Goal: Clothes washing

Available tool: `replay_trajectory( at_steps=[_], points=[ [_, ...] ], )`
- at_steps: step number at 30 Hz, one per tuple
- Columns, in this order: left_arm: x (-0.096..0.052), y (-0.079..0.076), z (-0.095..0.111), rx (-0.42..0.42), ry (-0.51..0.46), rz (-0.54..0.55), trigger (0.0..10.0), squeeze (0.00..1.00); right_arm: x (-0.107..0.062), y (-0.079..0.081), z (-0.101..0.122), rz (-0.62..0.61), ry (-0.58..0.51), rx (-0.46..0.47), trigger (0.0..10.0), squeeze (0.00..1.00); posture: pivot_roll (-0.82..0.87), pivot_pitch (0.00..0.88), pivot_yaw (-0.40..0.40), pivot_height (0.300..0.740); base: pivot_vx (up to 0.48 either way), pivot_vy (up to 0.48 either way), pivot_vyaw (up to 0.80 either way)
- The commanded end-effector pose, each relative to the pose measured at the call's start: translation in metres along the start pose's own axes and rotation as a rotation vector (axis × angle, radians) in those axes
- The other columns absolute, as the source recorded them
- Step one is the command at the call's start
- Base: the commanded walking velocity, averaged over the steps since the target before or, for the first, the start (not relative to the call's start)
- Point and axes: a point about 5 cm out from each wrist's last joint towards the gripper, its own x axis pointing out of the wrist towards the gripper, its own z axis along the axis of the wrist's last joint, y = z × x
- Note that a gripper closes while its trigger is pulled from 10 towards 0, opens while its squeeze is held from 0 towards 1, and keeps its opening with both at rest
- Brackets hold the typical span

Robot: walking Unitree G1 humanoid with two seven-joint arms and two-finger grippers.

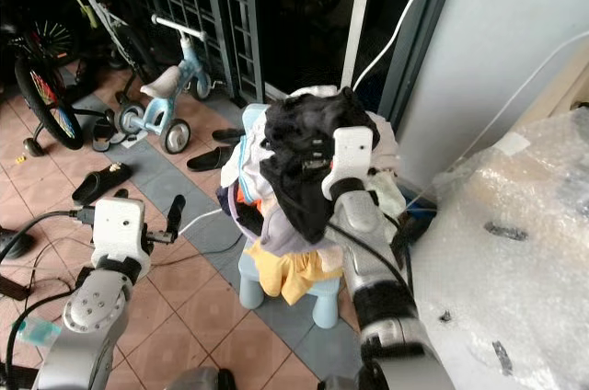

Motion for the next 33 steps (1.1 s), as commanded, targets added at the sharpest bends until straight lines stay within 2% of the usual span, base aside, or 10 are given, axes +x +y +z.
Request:
replay_trajectory(
  at_steps=[1, 3, 4, 7, 11, 12, 13, 19, 30, 33],
  points=[
    [0.002, 0.003, 0.002, 0.035, -0.011, 0.005, 10.0, 0.0, -0.005, 0.007, 0.017, 0.032, -0.081, -0.046, 0.0, 0.0, 0.03, 0.055, 0.023, 0.74, 0.0, 0.0, 0.0],
    [0.003, 0.004, 0.002, 0.022, -0.01, 0.009, 10.0, 0.0, -0.016, 0.001, 0.024, -0.02, -0.099, -0.067, 0.0, 0.0, 0.03, 0.049, 0.027, 0.74, 0.0, 0.0, 0.0],
    [0.004, 0.004, 0.002, 0.014, -0.012, 0.011, 10.0, 0.0, -0.022, -0.01, 0.029, -0.076, -0.11, -0.071, 0.0, 0.0, 0.02, 0.047, 0.031, 0.74, 0.0, -0.244, 0.0],
    [0.006, 0.004, 0.001, 0.008, -0.011, -0.001, 10.0, 0.0, -0.028, -0.021, 0.04, -0.114, -0.136, -0.083, 0.0, 0.0, 0.01, 0.044, 0.042, 0.74, 0.0, -0.25, 0.0],
    [0.01, 0.004, -0.001, 0.007, -0.007, -0.013, 10.0, 0.0, -0.036, -0.038, 0.052, -0.202, -0.139, -0.154, 0.0, 0.0, -0.01, 0.036, 0.051, 0.74, 0.0, -0.34, 0.0],
    [0.011, 0.004, -0.001, 0.006, -0.009, -0.015, 10.0, 0.0, -0.036, -0.04, 0.05, -0.207, -0.127, -0.123, 9.3, 0.0, -0.01, 0.031, 0.052, 0.74, 0.0, -0.48, 0.0],
    [0.012, 0.003, -0.001, 0.008, -0.012, -0.016, 10.0, 0.0, -0.037, -0.04, 0.05, -0.21, -0.119, -0.125, 10.0, 0.0, -0.01, 0.029, 0.053, 0.74, 0.0, -0.48, -0.58],
    [0.016, 0.002, 0.0, 0.006, -0.023, -0.013, 10.0, 0.0, -0.035, -0.038, 0.051, -0.219, -0.1, -0.132, 10.0, 0.0, -0.02, 0.02, 0.05, 0.74, 0.0, -0.48, -0.8],
    [0.018, 0.002, 0.0, -0.018, -0.034, -0.009, 10.0, 0.0, -0.031, -0.047, 0.055, -0.26, -0.108, -0.147, 10.0, 0.0, -0.03, 0.014, 0.053, 0.74, 0.0, 0.0, -0.8],
    [0.018, 0.002, 0.0, -0.032, -0.036, -0.006, 10.0, 0.0, -0.03, -0.046, 0.054, -0.235, -0.102, -0.138, 10.0, 0.0, -0.03, 0.014, 0.053, 0.74, 0.0, 0.0, 0.0]
  ],
)
